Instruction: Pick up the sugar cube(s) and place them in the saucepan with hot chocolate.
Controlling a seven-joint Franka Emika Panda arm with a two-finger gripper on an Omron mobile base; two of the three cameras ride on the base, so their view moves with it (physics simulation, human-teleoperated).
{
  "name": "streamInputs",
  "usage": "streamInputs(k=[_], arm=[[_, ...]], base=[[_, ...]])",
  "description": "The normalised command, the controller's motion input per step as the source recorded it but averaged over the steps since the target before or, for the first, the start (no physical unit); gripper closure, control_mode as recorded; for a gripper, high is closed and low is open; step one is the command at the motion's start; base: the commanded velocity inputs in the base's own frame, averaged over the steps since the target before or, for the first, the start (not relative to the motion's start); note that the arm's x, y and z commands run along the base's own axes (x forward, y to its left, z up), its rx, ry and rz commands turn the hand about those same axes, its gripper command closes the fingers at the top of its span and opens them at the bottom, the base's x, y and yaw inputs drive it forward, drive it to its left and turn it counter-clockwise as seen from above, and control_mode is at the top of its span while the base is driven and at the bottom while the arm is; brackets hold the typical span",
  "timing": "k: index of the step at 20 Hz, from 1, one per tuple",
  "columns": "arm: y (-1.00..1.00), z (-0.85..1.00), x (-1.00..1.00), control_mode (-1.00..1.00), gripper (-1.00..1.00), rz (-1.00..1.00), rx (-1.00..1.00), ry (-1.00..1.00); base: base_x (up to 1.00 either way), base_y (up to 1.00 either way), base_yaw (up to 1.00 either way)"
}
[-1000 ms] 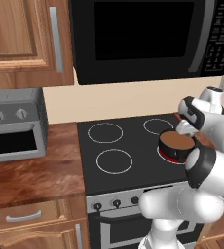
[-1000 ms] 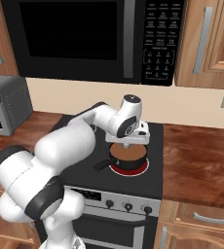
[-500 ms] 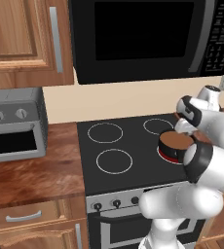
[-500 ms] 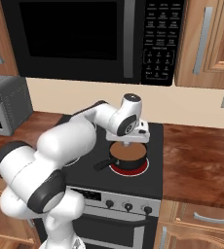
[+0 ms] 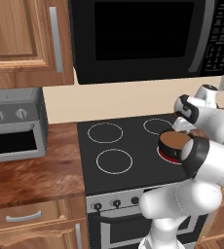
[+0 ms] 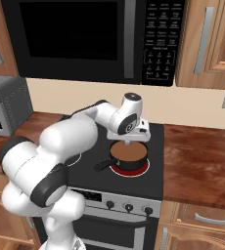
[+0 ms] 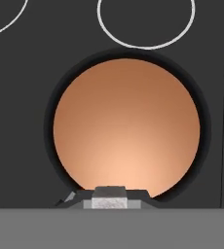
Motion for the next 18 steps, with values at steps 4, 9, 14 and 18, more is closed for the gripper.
streamInputs(k=[4,9,14,18], arm=[[0.00,0.00,0.25,-1.00,1.00,0.00,0.00,0.00],[0.00,0.00,0.12,-1.00,1.00,0.00,0.00,0.00],[0.00,-0.04,0.00,-1.00,1.00,0.00,0.00,0.00],[-0.02,-0.13,0.01,-1.00,1.00,0.00,0.00,0.00]], base=[[0.00,0.00,0.00],[0.00,0.00,0.00],[0.00,0.00,0.00],[0.00,0.00,0.00]])
